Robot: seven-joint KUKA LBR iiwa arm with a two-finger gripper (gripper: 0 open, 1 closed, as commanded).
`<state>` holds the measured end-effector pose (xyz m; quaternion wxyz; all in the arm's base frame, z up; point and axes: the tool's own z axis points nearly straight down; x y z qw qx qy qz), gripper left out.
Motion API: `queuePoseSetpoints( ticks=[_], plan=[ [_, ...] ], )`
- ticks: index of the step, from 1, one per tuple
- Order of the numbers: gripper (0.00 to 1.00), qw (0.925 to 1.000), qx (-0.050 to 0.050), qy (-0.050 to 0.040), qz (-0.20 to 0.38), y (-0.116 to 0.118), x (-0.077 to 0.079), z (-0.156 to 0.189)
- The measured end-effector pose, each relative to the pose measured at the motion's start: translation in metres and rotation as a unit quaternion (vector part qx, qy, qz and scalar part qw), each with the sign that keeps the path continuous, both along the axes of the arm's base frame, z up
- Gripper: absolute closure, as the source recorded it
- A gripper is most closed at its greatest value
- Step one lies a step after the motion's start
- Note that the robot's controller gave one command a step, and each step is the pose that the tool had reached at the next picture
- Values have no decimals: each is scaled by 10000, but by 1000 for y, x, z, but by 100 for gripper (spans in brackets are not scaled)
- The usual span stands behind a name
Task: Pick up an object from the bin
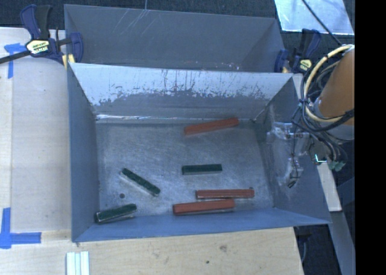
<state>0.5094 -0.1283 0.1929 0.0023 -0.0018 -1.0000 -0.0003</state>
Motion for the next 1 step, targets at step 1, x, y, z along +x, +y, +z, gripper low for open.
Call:
queuePoseSetpoints(
  ticks=[1],
  plan=[
    [0, 9980, 10, -8, 632, 39, 40, -106]
  ],
)
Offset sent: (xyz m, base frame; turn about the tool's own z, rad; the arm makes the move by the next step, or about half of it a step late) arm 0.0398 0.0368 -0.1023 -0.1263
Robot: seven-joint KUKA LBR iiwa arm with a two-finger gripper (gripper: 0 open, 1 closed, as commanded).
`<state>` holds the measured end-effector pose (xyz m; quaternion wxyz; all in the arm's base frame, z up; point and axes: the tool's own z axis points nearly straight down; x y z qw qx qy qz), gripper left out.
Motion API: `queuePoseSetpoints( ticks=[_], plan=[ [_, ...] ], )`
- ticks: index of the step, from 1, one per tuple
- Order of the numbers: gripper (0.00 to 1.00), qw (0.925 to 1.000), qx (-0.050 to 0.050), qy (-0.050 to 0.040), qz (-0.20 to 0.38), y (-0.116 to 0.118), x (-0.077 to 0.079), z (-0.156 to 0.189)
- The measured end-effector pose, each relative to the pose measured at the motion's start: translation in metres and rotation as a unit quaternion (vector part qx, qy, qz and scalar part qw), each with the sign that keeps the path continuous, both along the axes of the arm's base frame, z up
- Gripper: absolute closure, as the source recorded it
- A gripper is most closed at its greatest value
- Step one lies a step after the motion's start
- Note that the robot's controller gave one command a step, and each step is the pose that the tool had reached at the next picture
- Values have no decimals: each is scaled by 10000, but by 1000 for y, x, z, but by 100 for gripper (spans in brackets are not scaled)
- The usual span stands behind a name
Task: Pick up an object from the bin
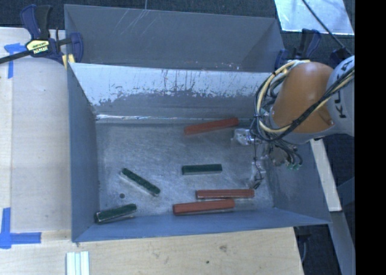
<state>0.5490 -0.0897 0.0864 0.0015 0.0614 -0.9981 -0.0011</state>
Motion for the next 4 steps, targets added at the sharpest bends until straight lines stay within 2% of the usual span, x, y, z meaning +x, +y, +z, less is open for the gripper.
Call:
queuePoseSetpoints(
  ticks=[1, 2, 3, 4],
  plan=[
    [0, 9999, 9, 7, 141, 68, -63, -10],
    [0, 9999, 3, -41, 130, 167, -39, -15],
    [0, 9999, -31, -100, -95, 83, 48, 60],
    [0, 9980, 5, -3, 637, 165, 22, -12]
  ],
)
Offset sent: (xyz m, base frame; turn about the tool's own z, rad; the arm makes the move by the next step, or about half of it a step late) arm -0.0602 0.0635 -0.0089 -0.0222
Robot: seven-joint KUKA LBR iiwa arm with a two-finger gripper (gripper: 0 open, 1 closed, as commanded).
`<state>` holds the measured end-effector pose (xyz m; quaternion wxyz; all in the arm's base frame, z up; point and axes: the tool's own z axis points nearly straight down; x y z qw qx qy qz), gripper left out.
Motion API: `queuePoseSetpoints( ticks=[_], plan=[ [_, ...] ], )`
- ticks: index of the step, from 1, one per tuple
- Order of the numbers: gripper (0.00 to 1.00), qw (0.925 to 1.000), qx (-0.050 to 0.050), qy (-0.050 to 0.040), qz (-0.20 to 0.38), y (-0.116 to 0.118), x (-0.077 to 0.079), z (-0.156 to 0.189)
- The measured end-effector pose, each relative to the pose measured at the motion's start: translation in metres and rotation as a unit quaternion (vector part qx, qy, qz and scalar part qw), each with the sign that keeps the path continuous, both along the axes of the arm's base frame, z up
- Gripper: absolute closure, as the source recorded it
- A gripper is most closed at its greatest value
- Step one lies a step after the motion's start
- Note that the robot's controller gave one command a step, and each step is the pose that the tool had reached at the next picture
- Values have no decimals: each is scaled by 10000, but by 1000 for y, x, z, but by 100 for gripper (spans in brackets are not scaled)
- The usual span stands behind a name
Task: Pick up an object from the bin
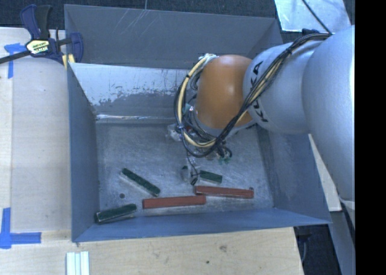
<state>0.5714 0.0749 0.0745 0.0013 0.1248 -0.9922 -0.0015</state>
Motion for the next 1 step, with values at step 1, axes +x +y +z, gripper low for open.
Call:
queuePoseSetpoints(
  ticks=[1],
  plan=[
    [0, 9999, -35, -63, 137, -99, 13, 56]
  ],
)
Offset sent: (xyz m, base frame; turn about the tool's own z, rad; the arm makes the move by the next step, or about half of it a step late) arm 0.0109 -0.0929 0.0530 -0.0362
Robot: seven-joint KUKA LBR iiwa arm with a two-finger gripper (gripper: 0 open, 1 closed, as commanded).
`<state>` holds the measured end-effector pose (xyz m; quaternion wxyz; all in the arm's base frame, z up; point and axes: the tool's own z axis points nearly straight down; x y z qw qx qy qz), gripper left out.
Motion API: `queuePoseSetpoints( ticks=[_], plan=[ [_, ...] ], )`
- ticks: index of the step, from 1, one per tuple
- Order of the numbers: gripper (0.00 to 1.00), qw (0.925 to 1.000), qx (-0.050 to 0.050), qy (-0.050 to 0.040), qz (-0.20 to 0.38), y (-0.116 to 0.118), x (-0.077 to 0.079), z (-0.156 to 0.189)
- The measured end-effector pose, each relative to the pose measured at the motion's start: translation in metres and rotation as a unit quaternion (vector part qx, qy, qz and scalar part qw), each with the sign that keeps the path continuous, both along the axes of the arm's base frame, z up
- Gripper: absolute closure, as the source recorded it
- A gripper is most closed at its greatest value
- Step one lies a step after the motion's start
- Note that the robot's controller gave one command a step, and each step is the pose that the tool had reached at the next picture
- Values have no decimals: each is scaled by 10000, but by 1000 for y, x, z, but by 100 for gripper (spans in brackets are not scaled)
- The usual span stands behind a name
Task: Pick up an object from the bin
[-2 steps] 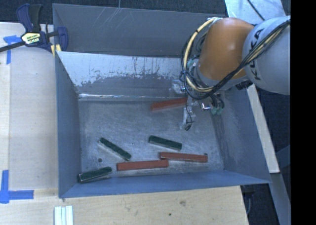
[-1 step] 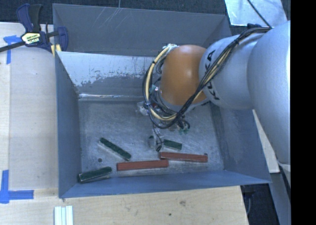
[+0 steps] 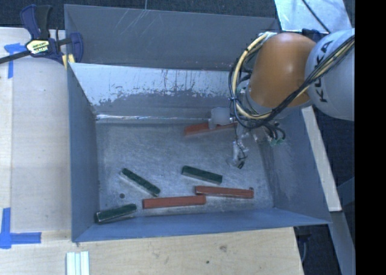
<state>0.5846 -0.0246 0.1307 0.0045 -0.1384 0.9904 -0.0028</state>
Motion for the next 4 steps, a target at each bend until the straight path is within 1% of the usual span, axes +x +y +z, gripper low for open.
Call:
queuePoseSetpoints(
  ticks=[1, 2, 3, 4],
  plan=[
    [0, 9967, 34, 58, -808, 72, -41, -61],
    [100, 9967, 29, 24, -810, 70, -39, -59],
    [100, 9958, 37, -17, -915, 69, -26, 43],
    [100, 9989, 34, -22, -476, 80, -14, 175]
  ],
)
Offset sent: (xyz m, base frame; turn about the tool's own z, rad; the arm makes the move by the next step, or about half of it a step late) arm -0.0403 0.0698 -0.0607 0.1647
